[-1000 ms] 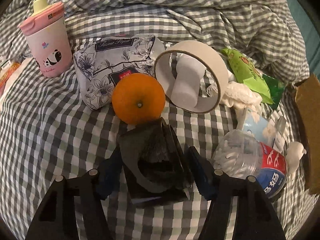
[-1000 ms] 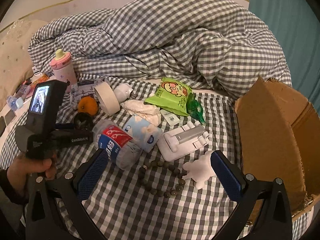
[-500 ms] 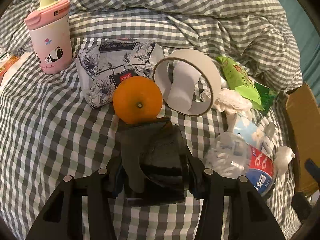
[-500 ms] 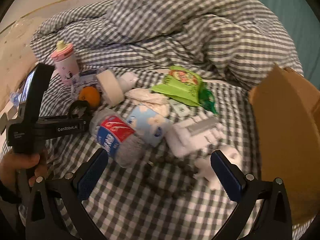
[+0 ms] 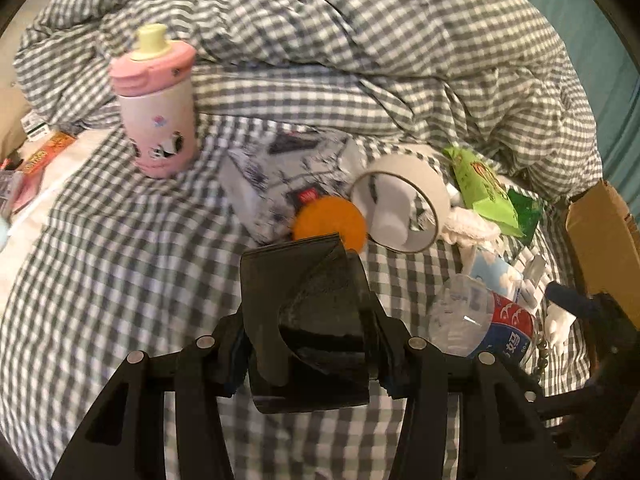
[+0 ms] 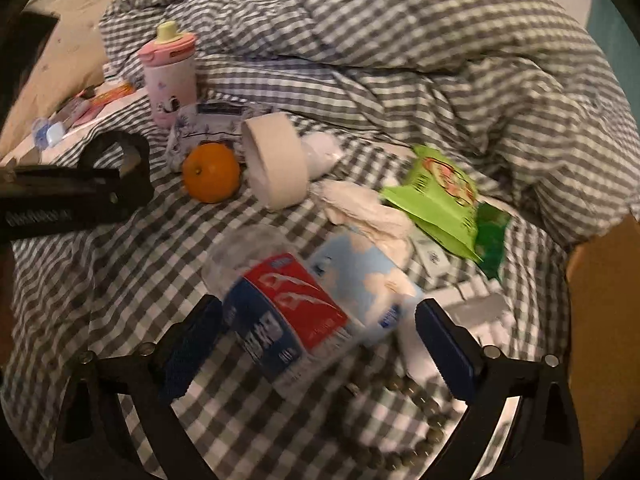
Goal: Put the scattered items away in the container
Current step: 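Lift the black object with the left tool while the right tool grasps the clear tub, then carry both items to the cardboard box and release them inside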
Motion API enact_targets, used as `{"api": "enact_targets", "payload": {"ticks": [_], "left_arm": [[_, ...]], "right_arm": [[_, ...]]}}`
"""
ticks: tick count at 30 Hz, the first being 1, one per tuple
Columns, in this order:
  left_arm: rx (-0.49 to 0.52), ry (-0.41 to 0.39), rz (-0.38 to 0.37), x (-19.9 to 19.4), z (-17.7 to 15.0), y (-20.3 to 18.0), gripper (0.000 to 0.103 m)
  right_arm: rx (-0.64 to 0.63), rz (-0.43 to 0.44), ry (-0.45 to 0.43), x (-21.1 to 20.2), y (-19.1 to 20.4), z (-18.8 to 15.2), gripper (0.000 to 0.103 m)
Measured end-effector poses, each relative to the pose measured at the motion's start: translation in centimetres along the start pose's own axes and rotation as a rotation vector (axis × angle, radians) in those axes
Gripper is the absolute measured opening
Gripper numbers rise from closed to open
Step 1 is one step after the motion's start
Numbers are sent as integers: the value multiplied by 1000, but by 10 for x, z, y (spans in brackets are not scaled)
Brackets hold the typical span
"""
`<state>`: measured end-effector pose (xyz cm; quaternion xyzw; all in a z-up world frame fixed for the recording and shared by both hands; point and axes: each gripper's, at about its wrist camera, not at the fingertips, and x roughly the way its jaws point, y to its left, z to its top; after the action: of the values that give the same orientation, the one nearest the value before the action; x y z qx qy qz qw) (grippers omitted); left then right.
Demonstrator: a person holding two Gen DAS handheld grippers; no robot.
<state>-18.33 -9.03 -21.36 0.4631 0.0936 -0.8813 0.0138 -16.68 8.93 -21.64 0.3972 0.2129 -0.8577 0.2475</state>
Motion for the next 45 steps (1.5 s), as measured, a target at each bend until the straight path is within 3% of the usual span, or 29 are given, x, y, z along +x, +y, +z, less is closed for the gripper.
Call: {"api": "enact_targets", "payload": {"ticks": [2, 4, 5, 10, 13, 32, 38, 45], "left_arm": [[-10, -4, 3, -5, 1, 6, 51], [-18, -9, 7, -9, 2, 11, 51], [-21, -10, 8, -11, 3, 12, 51], [-26, -25, 14, -20, 5, 16, 51], [-31, -33, 14, -26, 7, 15, 51], [-9, -105, 9, -84, 8, 1, 51], [0, -133, -5, -105, 5, -10, 51], [22, -138, -19, -117, 1, -24, 51]], "right_arm": [[-49, -6, 29, 11, 10, 0, 97], [-73, -1, 58, 20, 15, -1, 86], [-76, -5, 65, 23, 17, -2, 85], [-25, 47, 48, 14, 9, -4, 80], [-9, 67, 39, 9, 9, -6, 71], [84, 94, -81, -56, -2, -9, 65], [129, 109, -122, -92, -11, -20, 65], [165, 107, -127, -105, -22, -35, 65]]}}
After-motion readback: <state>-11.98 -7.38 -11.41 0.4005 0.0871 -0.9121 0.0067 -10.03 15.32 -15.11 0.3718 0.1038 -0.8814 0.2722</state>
